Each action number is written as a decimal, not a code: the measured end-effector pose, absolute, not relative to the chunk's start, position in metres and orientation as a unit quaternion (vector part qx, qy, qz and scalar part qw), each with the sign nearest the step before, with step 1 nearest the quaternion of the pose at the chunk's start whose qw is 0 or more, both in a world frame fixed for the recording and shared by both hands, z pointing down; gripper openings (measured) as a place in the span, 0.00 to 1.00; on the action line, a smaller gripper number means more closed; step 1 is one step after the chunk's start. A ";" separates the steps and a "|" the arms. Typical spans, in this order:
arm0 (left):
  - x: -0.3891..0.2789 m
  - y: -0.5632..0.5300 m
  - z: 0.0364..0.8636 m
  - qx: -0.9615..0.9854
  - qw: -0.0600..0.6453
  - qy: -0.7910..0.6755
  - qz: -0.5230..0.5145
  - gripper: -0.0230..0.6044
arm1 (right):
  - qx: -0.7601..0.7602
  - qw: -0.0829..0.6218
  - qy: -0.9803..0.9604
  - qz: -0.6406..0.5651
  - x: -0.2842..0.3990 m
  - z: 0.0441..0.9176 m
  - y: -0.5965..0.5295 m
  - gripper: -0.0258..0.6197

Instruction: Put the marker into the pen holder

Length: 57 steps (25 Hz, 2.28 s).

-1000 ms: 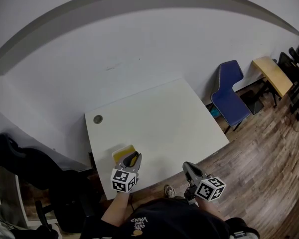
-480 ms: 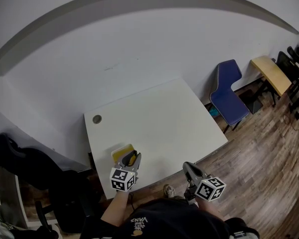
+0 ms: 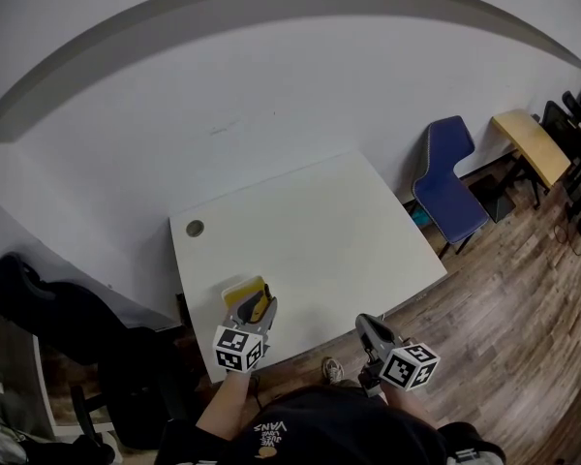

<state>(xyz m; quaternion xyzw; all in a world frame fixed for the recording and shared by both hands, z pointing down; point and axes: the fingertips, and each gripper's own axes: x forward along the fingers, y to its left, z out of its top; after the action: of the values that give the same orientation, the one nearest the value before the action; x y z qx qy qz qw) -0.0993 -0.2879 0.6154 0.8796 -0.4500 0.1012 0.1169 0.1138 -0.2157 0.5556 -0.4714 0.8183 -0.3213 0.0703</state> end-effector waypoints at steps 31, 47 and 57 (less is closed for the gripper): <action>-0.195 -0.189 0.565 0.856 0.110 -0.503 0.041 0.18 | -0.424 0.062 0.849 -0.307 0.026 0.546 -0.185 0.04; -0.243 -0.119 0.564 0.847 0.125 -0.515 0.034 0.12 | -0.396 0.046 0.864 -0.307 -0.035 0.552 -0.148 0.04; -0.259 -0.092 0.570 0.840 0.133 -0.524 0.042 0.12 | -0.386 0.028 0.870 -0.306 -0.056 0.556 -0.139 0.04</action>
<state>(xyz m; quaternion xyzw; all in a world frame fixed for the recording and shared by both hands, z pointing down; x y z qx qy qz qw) -0.2591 -0.0923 0.5698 0.8400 -0.5244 0.0422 0.1332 -0.0561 -0.1394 0.5558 -0.3860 0.8700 -0.3056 0.0277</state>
